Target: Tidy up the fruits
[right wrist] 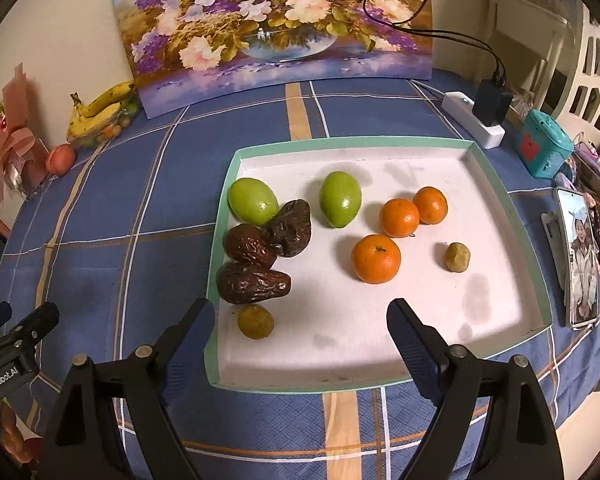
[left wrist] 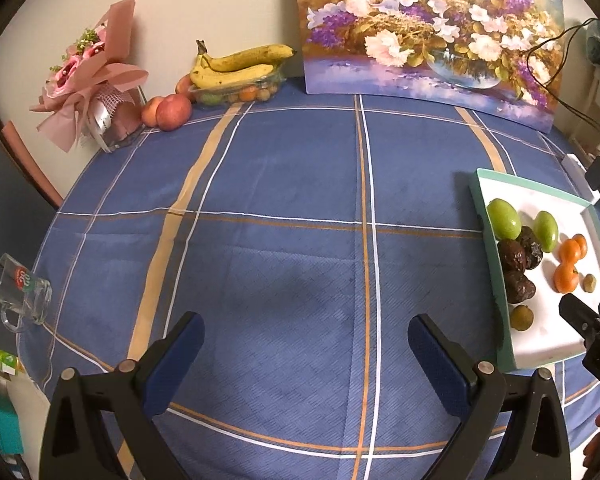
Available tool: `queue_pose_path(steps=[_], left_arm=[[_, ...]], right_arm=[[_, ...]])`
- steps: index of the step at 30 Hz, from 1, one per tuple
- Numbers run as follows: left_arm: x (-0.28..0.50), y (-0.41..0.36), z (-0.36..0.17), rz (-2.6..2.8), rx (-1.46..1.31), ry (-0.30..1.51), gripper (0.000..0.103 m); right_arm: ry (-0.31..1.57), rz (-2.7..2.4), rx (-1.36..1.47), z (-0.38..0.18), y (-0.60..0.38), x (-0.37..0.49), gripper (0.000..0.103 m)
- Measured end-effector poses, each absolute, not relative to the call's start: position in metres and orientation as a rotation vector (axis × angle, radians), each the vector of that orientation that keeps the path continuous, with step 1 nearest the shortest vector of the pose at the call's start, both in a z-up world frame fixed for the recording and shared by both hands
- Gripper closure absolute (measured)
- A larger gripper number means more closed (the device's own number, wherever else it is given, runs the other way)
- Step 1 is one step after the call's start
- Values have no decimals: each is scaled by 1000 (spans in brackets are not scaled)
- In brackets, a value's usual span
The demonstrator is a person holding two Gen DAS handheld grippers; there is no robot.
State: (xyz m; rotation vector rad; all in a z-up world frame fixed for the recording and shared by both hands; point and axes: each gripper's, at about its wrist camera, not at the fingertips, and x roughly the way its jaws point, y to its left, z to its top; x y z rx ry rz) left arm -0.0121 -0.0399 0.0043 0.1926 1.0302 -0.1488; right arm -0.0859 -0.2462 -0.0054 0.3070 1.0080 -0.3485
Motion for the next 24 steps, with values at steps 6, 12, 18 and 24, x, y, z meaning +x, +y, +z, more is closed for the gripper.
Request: queue_pose_path(steps=[6,12,18,24], left_arm=[[-11,-40,3,-144,195,1036,0],[-12,-41,3,-149,203,1034,0],[-12,-41,3,-148,204,1034,0],[-12,-42,2,-148,203,1035,0]], right_arm=[[1005,-348,301,-4,-245,-86,15],[1007,-344,291,-4,-244,-85,15],[1008,-342,285,-4,-243,-85,15],[1013,-341,282,-3,-242,-84,15]])
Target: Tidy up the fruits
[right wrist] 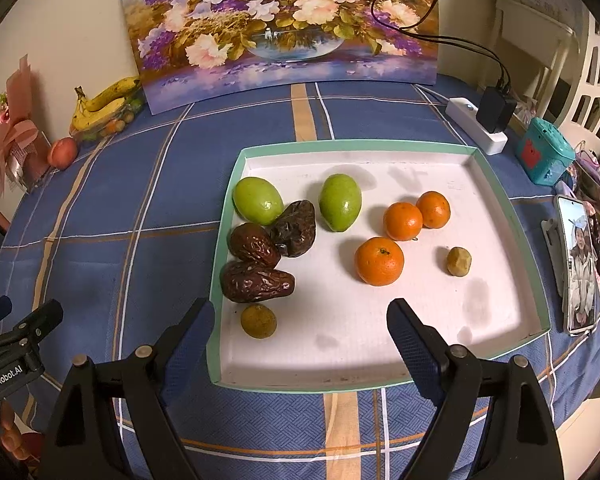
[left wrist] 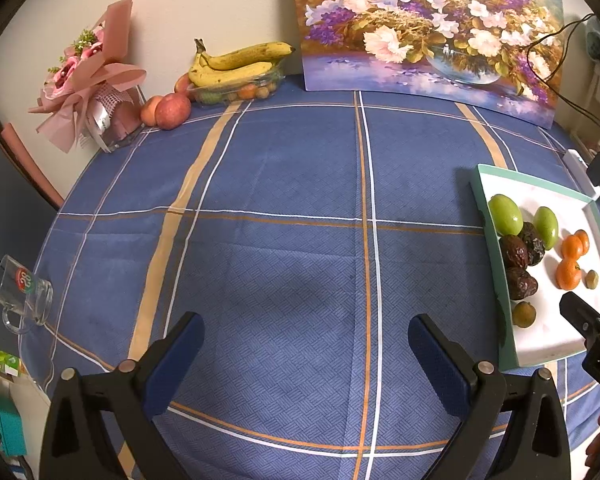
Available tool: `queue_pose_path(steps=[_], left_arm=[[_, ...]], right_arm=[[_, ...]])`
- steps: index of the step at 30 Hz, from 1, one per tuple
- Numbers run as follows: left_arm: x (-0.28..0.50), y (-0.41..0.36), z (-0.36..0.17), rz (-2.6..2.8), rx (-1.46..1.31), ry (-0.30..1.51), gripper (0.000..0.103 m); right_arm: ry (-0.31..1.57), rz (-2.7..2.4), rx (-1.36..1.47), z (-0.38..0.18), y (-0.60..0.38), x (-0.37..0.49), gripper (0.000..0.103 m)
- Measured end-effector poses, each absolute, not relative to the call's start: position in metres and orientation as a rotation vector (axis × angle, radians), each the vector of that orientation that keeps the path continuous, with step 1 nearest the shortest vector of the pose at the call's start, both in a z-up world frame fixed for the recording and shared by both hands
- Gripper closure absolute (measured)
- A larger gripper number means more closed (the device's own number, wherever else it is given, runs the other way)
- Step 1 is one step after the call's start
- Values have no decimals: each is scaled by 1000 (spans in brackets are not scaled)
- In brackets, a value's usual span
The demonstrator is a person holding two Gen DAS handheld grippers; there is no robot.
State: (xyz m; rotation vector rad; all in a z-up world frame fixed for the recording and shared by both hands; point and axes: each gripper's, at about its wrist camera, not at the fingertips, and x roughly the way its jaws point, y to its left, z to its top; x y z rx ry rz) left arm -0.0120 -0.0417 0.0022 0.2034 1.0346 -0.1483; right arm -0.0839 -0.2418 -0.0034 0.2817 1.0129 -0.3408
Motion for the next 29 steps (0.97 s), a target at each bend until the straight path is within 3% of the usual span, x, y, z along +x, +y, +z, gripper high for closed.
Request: queue_pose_path(steps=[29], left_arm=[[-12,-38,0,-107,217,1051,0]], right_arm=[[1022,-337,274,-5,-242,-83,15]])
